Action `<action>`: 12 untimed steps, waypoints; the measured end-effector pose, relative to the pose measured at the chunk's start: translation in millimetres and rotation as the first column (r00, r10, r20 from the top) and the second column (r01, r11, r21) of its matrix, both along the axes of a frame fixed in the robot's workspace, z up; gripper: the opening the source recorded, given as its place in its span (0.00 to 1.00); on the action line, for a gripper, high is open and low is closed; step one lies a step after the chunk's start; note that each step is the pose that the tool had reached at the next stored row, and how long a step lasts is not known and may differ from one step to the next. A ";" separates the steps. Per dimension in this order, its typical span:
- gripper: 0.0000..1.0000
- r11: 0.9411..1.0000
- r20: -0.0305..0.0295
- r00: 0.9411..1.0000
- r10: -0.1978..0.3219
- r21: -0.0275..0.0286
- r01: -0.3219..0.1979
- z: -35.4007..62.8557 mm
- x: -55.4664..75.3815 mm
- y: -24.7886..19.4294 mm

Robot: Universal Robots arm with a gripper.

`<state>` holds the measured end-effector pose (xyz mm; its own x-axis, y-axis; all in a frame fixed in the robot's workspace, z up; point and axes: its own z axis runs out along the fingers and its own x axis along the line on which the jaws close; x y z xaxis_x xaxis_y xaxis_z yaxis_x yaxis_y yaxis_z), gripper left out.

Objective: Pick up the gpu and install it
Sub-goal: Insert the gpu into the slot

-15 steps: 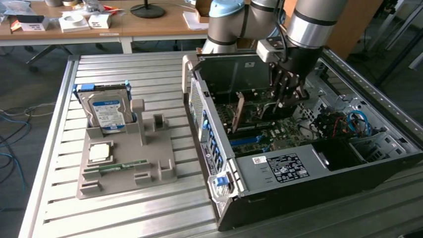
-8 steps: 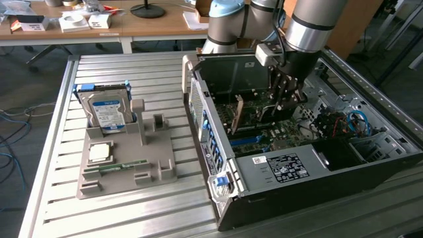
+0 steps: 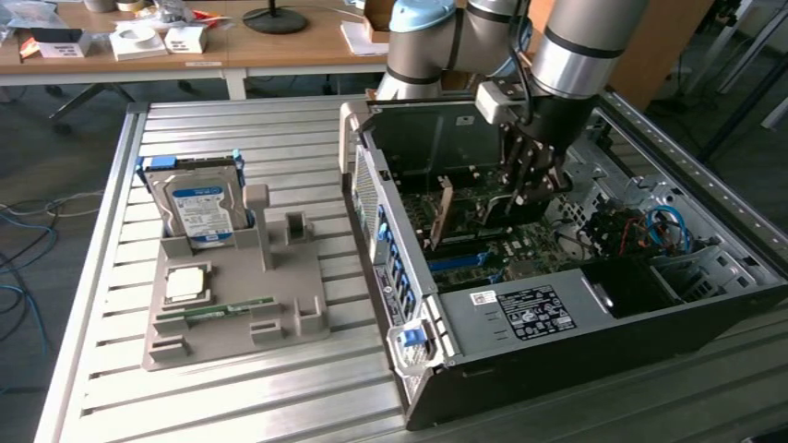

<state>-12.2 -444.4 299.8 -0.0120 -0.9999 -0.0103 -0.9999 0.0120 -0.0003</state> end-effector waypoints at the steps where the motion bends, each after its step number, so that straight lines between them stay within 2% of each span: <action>1: 0.26 1.000 0.000 1.000 0.000 0.002 0.000 0.0 0.0 -0.5; 5: 0.26 1.000 0.000 1.000 0.000 0.005 0.000 -0.9 0.0 -4.0; 12: 0.26 1.000 0.000 1.000 0.000 0.010 0.000 -4.1 0.0 -6.8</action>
